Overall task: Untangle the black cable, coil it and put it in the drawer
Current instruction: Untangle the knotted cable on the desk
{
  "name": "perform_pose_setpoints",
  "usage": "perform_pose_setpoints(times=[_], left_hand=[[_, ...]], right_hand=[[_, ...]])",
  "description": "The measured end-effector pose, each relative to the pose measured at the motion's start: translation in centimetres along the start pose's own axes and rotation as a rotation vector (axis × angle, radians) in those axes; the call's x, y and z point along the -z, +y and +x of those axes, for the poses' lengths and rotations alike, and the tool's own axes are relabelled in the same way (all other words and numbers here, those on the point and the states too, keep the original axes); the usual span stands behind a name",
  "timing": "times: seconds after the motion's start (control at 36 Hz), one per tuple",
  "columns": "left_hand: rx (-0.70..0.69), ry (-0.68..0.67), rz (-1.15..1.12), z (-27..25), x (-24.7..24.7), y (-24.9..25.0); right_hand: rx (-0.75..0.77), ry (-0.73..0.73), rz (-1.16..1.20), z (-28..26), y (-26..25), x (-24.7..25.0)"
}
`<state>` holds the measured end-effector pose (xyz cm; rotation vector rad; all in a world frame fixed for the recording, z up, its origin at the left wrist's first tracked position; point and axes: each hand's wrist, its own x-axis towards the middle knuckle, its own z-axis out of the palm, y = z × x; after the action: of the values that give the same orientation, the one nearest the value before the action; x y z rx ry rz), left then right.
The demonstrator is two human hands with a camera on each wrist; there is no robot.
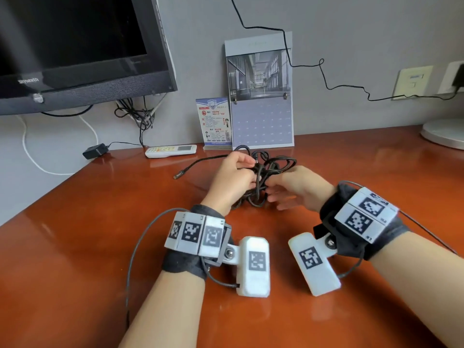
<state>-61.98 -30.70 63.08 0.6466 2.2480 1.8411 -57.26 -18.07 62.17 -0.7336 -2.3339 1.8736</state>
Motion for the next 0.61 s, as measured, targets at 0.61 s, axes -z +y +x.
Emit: perform_pose_setpoints(times=[0.61], left_hand=[[-0.278,-0.487,1.076,4.3,-5.6,3.0]], right_hand=[[-0.107,-0.229,-0.091,-2.0,2.5,6.4]])
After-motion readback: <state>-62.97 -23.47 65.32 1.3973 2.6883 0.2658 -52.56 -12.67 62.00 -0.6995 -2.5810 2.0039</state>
